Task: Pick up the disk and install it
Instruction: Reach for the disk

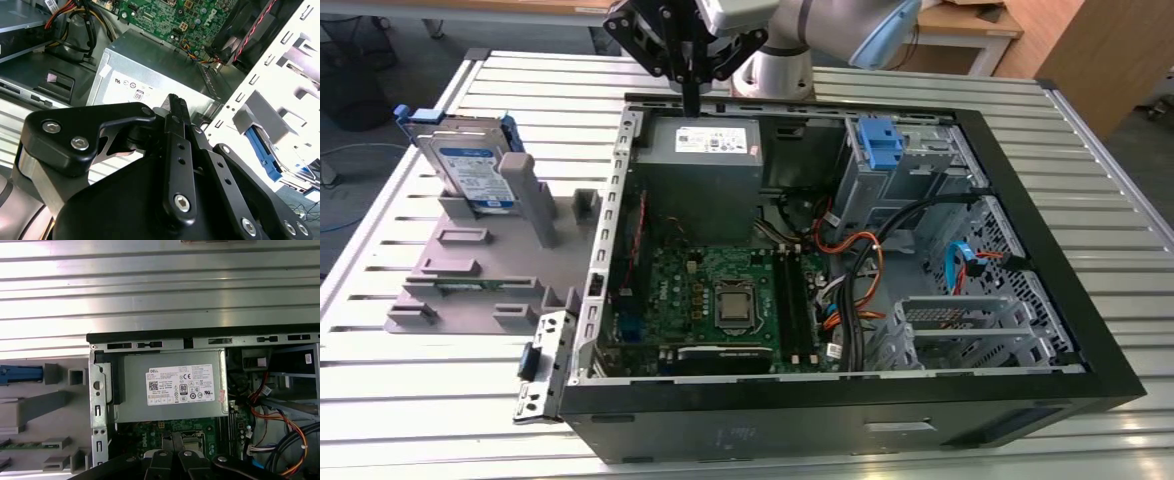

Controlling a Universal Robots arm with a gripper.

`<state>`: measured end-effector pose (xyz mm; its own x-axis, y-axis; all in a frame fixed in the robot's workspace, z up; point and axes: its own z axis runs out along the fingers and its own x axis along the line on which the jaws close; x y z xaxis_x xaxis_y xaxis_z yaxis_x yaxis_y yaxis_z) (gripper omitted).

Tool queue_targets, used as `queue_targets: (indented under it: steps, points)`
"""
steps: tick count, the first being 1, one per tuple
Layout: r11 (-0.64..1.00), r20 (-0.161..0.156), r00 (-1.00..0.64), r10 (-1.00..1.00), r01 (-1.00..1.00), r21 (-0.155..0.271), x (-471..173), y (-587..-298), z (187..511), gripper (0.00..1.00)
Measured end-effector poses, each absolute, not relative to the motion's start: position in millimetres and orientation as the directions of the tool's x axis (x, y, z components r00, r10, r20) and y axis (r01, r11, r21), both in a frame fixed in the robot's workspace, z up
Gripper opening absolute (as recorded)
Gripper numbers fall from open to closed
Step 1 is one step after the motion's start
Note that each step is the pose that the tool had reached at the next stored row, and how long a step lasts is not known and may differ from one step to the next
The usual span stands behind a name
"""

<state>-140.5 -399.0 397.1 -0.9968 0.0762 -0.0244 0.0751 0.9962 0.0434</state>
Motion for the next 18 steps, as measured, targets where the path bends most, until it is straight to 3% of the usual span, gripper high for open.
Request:
queue_targets:
  steps: [18]
  points:
    - [0.996, -0.025, -0.997, 0.076, 0.075, 0.043, -146.1, -398.9, 398.8, 0.11]
